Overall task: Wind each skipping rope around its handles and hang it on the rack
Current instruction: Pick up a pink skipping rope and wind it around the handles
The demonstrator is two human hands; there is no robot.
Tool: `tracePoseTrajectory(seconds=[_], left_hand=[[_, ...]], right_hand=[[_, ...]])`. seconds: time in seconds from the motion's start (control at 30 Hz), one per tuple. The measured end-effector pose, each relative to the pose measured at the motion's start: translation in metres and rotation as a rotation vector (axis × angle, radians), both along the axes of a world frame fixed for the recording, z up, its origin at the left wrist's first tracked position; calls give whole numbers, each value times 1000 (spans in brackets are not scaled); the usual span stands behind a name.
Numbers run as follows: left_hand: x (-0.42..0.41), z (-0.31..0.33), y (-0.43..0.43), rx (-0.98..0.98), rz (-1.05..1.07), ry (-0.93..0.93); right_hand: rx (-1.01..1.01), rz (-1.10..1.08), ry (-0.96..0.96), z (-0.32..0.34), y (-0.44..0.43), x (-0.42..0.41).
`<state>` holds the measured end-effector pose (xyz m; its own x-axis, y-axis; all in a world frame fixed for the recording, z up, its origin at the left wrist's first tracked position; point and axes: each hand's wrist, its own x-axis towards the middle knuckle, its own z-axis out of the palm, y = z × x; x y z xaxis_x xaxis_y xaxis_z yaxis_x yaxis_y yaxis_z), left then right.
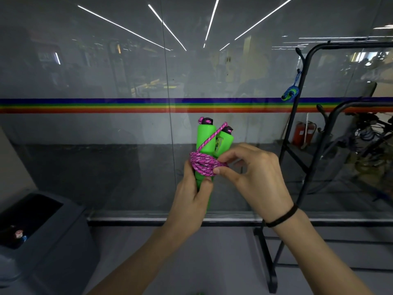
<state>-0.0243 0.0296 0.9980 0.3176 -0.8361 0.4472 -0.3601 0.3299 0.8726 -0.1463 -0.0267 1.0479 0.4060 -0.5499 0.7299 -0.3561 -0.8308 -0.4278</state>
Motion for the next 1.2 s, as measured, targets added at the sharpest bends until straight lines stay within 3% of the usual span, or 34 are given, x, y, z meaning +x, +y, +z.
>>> tracePoseTrajectory(seconds=[0.43,0.77,0.87,1.2], left_hand=[[6,-10,-6,100,-42,130],[-1,-11,-9,119,8,207],[-3,-11,-11,137,35,232],[4,-14,-11,180,13,176]], right_hand=[[-180,-144,162,-7,-3,18],[-52,-220,77,-14,-11,25],[-4,-213,106,-14,-15,24],[-108,-195,293,-13,-10,22]])
